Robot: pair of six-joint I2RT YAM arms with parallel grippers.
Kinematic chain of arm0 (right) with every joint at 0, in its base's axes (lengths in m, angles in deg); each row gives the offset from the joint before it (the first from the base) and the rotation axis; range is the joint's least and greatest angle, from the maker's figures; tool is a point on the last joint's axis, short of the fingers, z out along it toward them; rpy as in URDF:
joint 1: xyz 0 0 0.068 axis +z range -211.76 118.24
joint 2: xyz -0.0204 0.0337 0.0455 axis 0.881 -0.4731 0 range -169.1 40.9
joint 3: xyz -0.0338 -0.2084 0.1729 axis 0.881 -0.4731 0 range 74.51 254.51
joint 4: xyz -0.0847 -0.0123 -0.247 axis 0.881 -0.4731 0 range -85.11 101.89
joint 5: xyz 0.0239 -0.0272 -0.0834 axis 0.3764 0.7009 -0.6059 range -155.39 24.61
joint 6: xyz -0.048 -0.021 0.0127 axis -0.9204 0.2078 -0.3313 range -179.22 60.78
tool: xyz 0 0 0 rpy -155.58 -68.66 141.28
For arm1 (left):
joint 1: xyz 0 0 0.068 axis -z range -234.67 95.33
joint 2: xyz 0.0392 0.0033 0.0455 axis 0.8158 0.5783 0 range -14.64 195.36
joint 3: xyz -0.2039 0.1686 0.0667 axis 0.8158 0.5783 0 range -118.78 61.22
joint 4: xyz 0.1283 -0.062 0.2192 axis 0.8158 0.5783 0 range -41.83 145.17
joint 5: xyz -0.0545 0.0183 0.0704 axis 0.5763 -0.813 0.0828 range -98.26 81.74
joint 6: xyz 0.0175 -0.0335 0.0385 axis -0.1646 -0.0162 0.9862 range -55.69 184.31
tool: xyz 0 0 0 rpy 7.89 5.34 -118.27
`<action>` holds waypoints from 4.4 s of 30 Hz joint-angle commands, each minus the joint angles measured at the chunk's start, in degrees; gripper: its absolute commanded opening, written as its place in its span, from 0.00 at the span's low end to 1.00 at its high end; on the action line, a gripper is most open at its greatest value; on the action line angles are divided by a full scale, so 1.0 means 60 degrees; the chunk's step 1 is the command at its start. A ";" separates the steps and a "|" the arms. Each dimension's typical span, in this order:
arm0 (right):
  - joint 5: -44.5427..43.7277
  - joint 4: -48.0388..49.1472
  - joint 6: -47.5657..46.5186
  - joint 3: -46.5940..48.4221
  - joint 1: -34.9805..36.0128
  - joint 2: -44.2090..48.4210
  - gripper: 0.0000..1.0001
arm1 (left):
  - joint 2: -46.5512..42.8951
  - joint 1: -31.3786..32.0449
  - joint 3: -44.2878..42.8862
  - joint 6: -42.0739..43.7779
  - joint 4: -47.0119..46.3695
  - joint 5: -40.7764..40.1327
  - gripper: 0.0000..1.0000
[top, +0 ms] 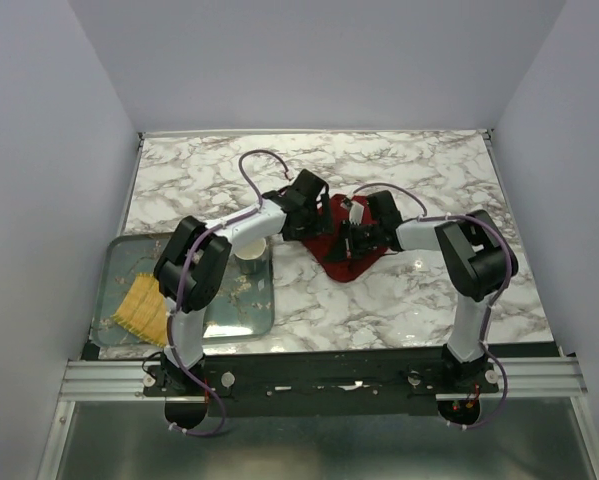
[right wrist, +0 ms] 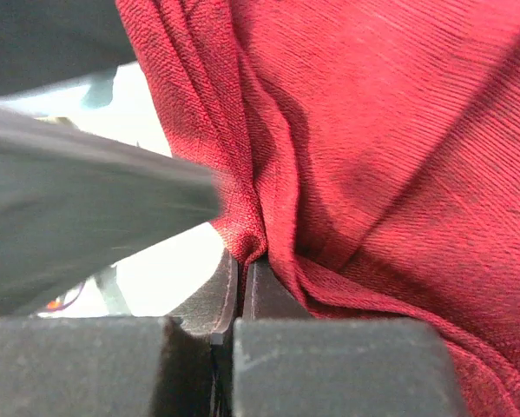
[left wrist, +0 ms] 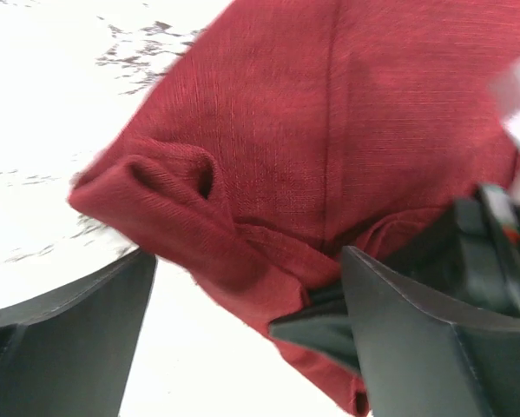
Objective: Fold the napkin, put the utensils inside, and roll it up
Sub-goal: Roll the napkin with the utensil
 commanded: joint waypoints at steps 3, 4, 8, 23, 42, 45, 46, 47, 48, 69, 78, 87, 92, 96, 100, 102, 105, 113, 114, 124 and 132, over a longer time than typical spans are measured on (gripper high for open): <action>0.1908 -0.1111 0.0639 -0.0015 -0.0398 -0.1069 0.01 | -0.1414 0.0316 0.0841 0.0260 0.0009 -0.1044 0.95; 0.1952 -0.1125 0.0669 0.0028 -0.0441 -0.1113 0.01 | -0.1502 0.0331 0.1001 -0.0045 -0.0121 -0.0956 0.93; 0.2114 -0.1126 0.0801 0.0131 -0.0530 -0.1304 0.01 | -0.1708 0.0375 0.1851 -0.0603 -0.0694 -0.0516 0.86; 0.1645 -0.1945 0.0333 0.0687 -0.0574 -0.1465 0.01 | -0.2308 0.0668 0.2907 -0.0473 -0.2773 0.0275 0.14; 0.0710 -0.3994 -0.0911 0.1917 -0.0574 -0.1216 0.08 | -0.0785 -0.0064 0.3449 -0.0093 -0.3492 0.0348 0.02; 0.0400 -0.4991 -0.1410 0.2603 -0.0603 -0.1085 0.14 | -0.0464 -0.0137 0.3406 0.0069 -0.3404 0.0114 0.01; 0.0313 -0.5428 -0.1512 0.2766 -0.0574 -0.1026 0.17 | -0.0390 -0.0152 0.3420 0.0083 -0.3404 0.0114 0.01; -0.0529 -0.6186 -0.2021 0.3290 -0.0574 -0.0518 0.25 | -0.0274 -0.0152 0.3420 0.0069 -0.3433 0.0157 0.01; -0.0886 -0.6803 -0.2186 0.3672 -0.0574 -0.0368 0.31 | -0.0243 -0.0152 0.3406 0.0069 -0.3433 0.0172 0.00; -0.4592 -0.5565 -0.2055 0.0893 0.0672 0.2652 0.59 | 0.0108 -0.0167 0.3464 -0.0078 -0.3448 0.0275 0.00; -0.6557 -0.5607 -0.1821 0.0921 0.0598 0.1993 0.27 | 0.0255 -0.0196 0.3245 0.0083 -0.3243 0.0524 0.00; -0.6528 -0.6121 -0.1513 0.0996 0.0598 0.1800 0.43 | 0.0431 -0.0240 0.3024 0.0186 -0.2979 0.0685 0.00; -0.7963 -0.6793 -0.2054 0.1799 0.1402 0.2752 0.54 | 0.0445 -0.0240 0.3054 0.0215 -0.3008 0.0773 0.00; -0.8478 -0.6986 -0.2275 0.2372 0.1989 0.3251 0.59 | 0.0518 -0.0255 0.3098 0.0171 -0.3081 0.0875 0.00; -0.7892 -0.5786 -0.2655 0.1788 0.2428 0.3705 0.59 | 0.0591 -0.0328 0.3083 0.0084 -0.3184 0.1138 0.00; -0.7630 -0.5275 -0.2831 0.1494 0.2517 0.3648 0.57 | 0.0621 -0.0372 0.3068 0.0069 -0.3213 0.1271 0.00; -0.7307 -0.4614 -0.3109 0.1201 0.2619 0.3297 0.45 | 0.0650 -0.0416 0.3068 0.0069 -0.3228 0.1359 0.00; -0.7744 -0.4173 -0.3125 0.1435 0.3074 0.2022 0.39 | 0.0738 -0.0548 0.3113 0.0010 -0.3316 0.1622 0.00; -0.7875 -0.4172 -0.3168 0.1478 0.3074 0.1847 0.39 | 0.0738 -0.0562 0.3112 0.0010 -0.3331 0.1637 0.00; -0.8829 -0.4582 -0.3081 0.1567 0.3249 0.1333 0.52 | 0.0738 -0.0665 0.3025 0.0083 -0.3257 0.1725 0.00; -0.9033 -0.4831 -0.3154 0.1888 0.3279 0.1728 0.56 | 0.0797 -0.0694 0.2995 0.0142 -0.3213 0.1740 0.00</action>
